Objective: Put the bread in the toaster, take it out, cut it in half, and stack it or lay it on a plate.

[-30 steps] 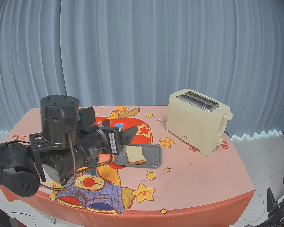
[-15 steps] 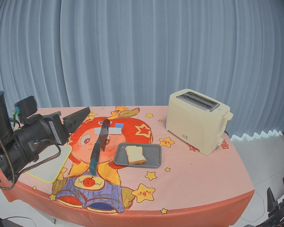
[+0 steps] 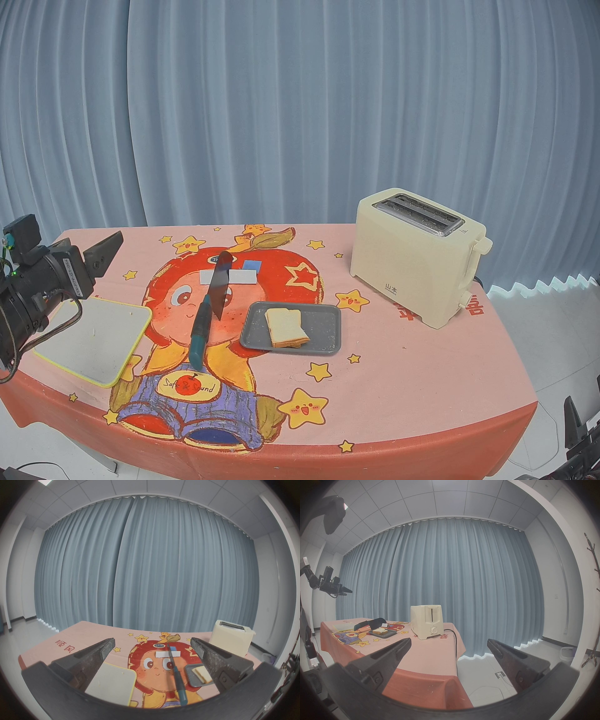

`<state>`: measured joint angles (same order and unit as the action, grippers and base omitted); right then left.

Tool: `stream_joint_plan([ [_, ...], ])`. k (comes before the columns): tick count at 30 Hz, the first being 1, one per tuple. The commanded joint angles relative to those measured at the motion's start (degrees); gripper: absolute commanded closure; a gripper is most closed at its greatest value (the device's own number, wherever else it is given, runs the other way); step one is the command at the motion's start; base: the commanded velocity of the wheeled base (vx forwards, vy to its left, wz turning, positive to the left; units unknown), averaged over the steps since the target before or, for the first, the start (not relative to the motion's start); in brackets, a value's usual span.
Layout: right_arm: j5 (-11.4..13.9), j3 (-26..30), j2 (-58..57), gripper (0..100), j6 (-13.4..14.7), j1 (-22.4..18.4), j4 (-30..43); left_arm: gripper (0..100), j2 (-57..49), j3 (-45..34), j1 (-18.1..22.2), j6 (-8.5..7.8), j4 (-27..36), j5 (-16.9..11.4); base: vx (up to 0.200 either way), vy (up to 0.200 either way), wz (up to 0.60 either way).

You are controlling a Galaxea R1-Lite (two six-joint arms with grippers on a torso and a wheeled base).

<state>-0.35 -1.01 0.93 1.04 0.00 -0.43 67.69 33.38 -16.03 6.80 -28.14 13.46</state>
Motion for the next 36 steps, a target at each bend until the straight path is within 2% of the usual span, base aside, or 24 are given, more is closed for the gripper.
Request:
stream_joint_plan([
  [1, 0.00, 1.01, -0.93, 0, 0.02, 0.00, -0.01, 0, 0.25, -0.95, 0.56, -1.09, -0.08, 0.25, 0.000, 0.000, 0.00],
  [3, 0.00, 1.01, -0.93, 0, 0.02, 0.00, -0.01, 0, 0.16, -1.21, 0.65, -1.70, -0.08, 0.43, 0.000, 0.000, 0.00],
  [11, 0.00, 1.01, -0.93, 0, 0.02, 0.00, -0.01, 0, -6.08, -3.85, 0.21, -1.70, 0.19, 0.08, 0.000, 0.000, 0.00],
  [17, 0.00, 1.01, -0.93, 0, 0.02, 0.00, -0.01, 0, -12.94, -10.88, 0.30, -1.70, 0.01, 0.43, 0.000, 0.000, 0.00],
  [21, 0.00, 1.01, -0.93, 0, 0.02, 0.00, -0.01, 0, -24.10, -18.35, 0.12, -2.06, 0.89, -0.10, 0.000, 0.000, 0.00],
  [22, 0.00, 1.01, -0.93, 0, 0.02, 0.00, -0.01, 0, -24.10, -18.35, 0.12, -2.06, 0.89, -0.10, 0.000, 0.000, 0.00],
  [24, 0.00, 1.01, -0.93, 0, 0.02, 0.00, -0.01, 0, -31.31, -23.89, 0.47, -2.41, 2.47, -0.01, 0.000, 0.000, 0.00],
  [28, 0.00, 1.01, -0.93, 0, 0.02, 0.00, -0.01, 0, -40.01, -28.72, 0.56, -2.23, 6.51, 0.52, 0.000, 0.000, 0.00],
  [31, 0.00, 1.01, -0.93, 0, 0.02, 0.00, -0.01, 0, -49.85, -33.20, 0.47, -2.32, 15.22, 0.08, 0.000, 0.000, 0.00],
  [32, 0.00, 1.01, -0.93, 0, 0.02, 0.00, -0.01, 0, -54.16, -33.38, 0.56, -2.76, 23.57, -0.54, 0.000, 0.000, 0.00],
  [34, 0.00, 1.01, -0.93, 0, 0.02, 0.00, -0.01, 0, -59.43, -30.48, 0.30, -1.35, 34.11, -3.26, 0.000, 0.000, 0.00],
  [36, 0.00, 1.01, -0.93, 0, 0.02, 0.00, -0.01, 0, -62.07, -31.27, 0.56, -1.27, 30.60, -3.44, 0.000, 0.000, 0.00],
])
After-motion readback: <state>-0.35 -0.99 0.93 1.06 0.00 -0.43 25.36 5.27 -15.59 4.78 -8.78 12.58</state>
